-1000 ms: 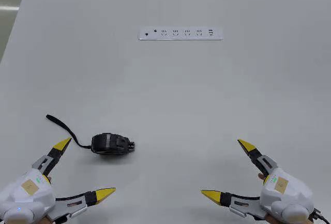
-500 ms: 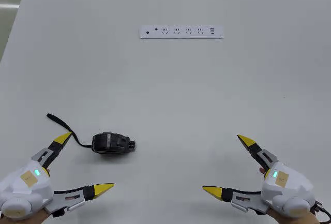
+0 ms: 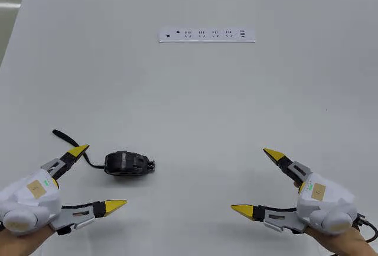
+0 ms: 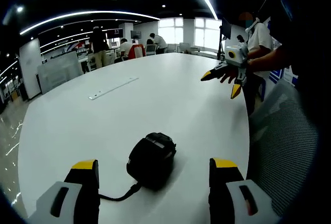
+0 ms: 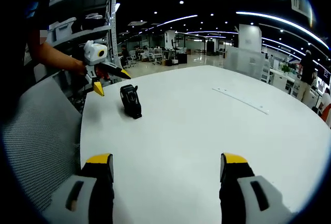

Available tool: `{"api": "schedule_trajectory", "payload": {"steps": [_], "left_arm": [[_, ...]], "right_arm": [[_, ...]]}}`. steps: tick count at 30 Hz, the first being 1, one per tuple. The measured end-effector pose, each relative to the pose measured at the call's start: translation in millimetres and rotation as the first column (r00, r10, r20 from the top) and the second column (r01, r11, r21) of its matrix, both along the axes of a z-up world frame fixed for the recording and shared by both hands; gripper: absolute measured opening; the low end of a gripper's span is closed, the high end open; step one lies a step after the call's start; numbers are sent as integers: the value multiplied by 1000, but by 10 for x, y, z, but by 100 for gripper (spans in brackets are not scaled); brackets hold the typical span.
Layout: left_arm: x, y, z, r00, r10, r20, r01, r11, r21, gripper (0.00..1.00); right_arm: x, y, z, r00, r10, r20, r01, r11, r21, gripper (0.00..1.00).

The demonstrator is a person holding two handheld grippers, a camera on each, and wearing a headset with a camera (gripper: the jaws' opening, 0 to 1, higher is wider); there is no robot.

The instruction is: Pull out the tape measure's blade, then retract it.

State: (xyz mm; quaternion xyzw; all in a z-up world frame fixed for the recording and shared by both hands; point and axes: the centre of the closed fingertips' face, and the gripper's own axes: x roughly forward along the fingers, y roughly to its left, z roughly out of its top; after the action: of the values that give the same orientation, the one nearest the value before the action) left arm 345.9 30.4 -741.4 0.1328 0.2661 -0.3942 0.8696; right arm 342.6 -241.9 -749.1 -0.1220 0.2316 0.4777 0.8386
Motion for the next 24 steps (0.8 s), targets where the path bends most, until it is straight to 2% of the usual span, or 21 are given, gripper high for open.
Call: {"api": "schedule_trajectory", "payload": {"steps": [10,15,24], "left_arm": [[78,2,-53,994,-94,-53,98,993,62,74],[90,-15,-89,983,-159,-87,168,980,103,70],[120,-14,-182,959,-250,-137,272,946,175,62]], "right_arm": [[0,123,-54,996,92,-15,-93,995,-29,78],[-6,198,-91,989,145,-15,-145,988,-47,74],[-5,345,-140,972,236,0,-235,969,-78,65]]}}
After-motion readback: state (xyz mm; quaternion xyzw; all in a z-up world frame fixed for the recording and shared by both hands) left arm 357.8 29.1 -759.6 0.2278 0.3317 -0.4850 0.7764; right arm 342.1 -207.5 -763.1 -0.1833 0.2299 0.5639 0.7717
